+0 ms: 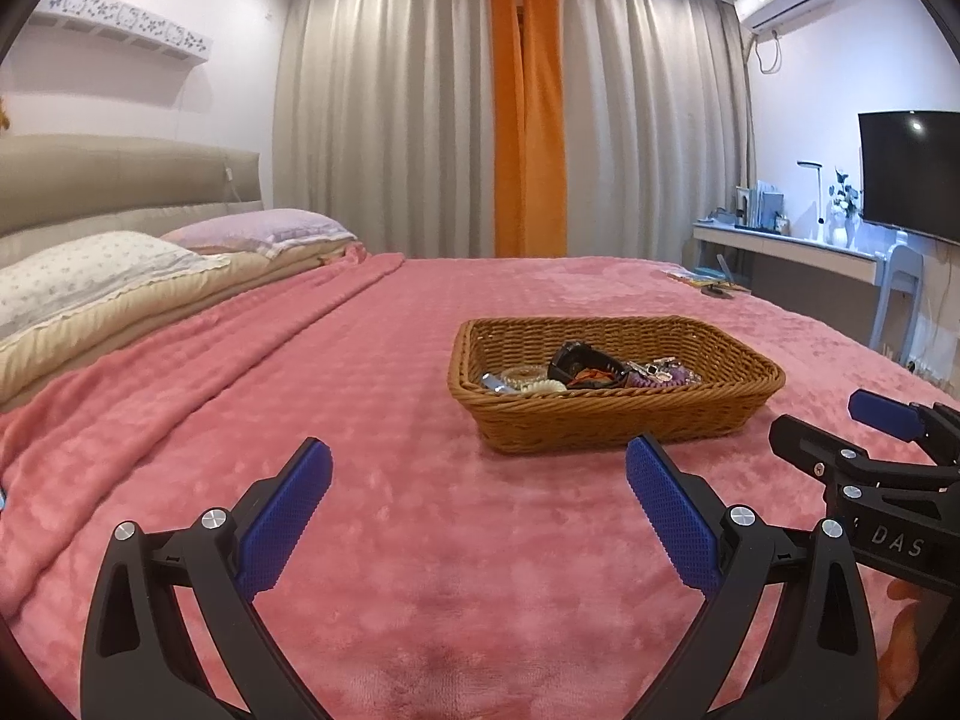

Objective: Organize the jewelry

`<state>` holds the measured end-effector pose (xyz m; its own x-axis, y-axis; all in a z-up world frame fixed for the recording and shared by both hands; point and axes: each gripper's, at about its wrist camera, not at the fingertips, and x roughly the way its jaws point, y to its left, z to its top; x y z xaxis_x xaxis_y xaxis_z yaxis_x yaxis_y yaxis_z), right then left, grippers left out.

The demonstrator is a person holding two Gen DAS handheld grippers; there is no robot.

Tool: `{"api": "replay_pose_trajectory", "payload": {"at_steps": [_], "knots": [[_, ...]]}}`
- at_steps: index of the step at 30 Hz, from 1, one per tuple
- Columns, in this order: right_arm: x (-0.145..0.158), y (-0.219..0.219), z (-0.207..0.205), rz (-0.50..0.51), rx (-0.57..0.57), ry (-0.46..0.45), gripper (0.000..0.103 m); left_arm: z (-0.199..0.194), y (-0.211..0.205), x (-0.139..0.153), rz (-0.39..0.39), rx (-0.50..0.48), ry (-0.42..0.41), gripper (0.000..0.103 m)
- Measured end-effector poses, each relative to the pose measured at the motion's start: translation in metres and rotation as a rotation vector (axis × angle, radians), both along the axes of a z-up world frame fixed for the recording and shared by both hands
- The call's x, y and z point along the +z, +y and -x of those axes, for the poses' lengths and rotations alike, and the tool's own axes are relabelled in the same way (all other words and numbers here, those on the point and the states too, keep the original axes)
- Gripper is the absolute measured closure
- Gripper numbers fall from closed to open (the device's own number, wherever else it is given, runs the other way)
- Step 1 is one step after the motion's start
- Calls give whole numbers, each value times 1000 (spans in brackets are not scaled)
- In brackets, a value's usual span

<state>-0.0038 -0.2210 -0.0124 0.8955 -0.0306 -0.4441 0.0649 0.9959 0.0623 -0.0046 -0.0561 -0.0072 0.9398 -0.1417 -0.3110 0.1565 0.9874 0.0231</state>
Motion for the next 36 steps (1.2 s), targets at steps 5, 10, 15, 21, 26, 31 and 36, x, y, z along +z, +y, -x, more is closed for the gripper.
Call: {"api": "replay_pose_trajectory", "payload": {"at_steps": [5,10,15,21,26,31,36], "knots": [[0,1,-1,4,0,1,21,0,0,0,7,3,7,8],[0,-1,-1,-4,-2,5,20,0,0,0,5,3,6,8],[0,1,-1,7,-4,2,18,0,0,0,6,2,10,8],[0,2,-1,6,-4,3,18,-1,0,1,6,2,10,8],[0,2,-1,12,-6,3,18,-1,0,0,8,4,12,8],[1,4,-1,18,-7,2,18,-1,1,-1,13,9,5,7],[1,4,0,13,-7,3,18,-3,3,-2,18,11,20,7]]}}
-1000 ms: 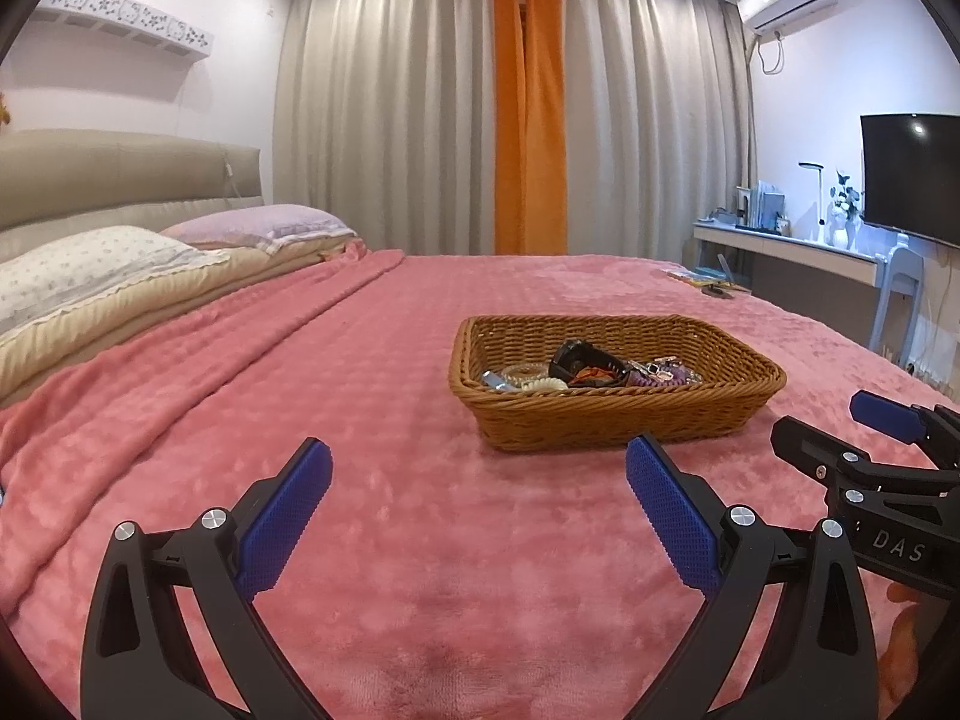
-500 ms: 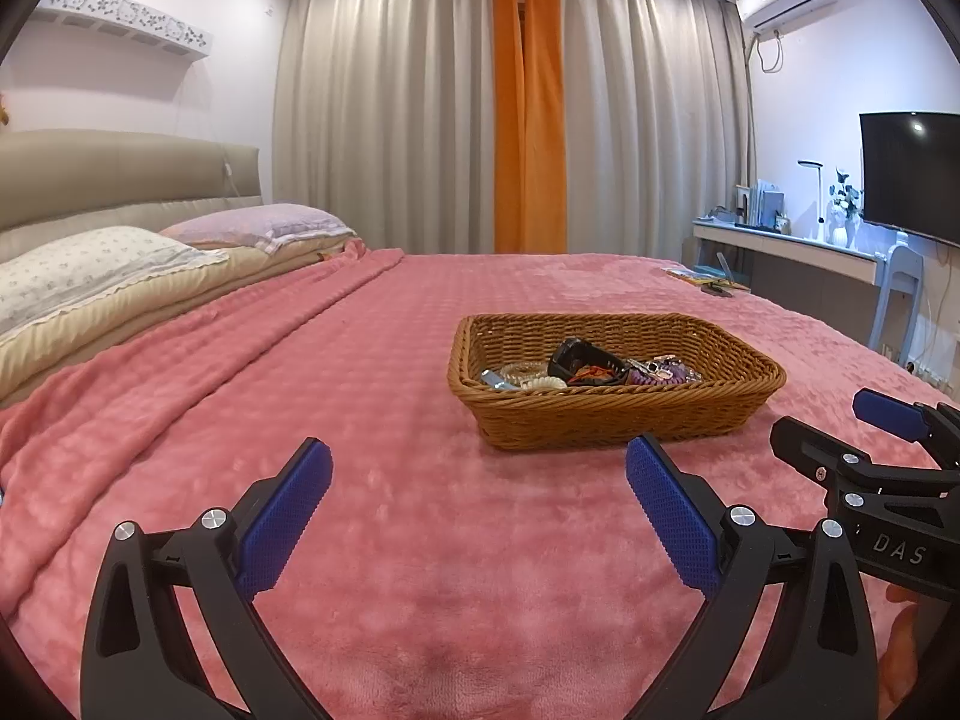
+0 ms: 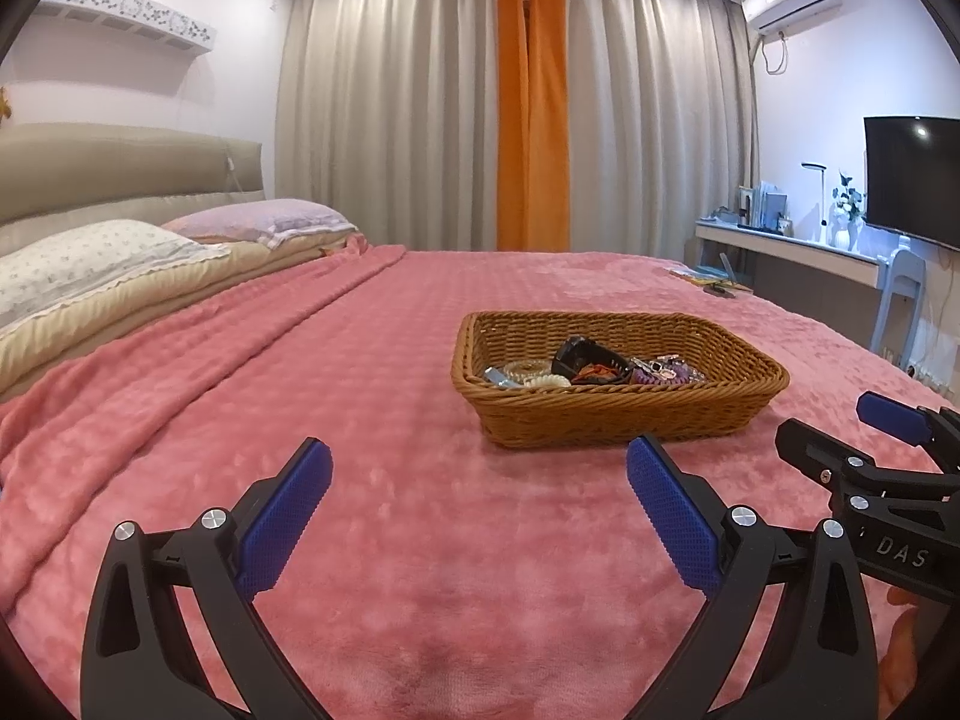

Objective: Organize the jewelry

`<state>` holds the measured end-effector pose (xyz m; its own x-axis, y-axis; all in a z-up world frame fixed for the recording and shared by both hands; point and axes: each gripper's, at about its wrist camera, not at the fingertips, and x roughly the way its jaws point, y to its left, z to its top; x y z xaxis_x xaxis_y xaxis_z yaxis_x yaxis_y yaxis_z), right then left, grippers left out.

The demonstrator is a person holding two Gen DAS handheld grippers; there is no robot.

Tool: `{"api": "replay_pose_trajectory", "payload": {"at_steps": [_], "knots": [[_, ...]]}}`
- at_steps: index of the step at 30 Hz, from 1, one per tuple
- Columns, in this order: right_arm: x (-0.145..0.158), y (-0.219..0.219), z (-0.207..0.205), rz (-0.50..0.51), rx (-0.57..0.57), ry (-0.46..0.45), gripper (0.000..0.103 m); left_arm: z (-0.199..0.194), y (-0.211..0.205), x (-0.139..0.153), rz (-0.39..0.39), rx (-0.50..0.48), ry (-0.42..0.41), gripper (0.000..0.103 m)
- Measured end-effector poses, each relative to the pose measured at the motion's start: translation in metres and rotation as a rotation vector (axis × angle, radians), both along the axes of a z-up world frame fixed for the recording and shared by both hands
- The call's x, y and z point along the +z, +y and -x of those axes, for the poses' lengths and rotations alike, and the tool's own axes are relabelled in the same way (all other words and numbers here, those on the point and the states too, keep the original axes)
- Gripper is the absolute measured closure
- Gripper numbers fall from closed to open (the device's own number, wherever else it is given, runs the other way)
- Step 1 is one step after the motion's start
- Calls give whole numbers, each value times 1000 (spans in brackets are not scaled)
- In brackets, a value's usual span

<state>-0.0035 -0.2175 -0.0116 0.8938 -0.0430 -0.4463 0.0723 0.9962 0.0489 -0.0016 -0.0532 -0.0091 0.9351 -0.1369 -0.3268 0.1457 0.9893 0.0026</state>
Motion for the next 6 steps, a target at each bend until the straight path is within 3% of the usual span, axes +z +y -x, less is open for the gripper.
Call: {"api": "replay_pose_trajectory", "payload": {"at_steps": [6], "knots": [[0,0,0,-1,0,0,18,-2,4,0,21,-5,15,7]]}}
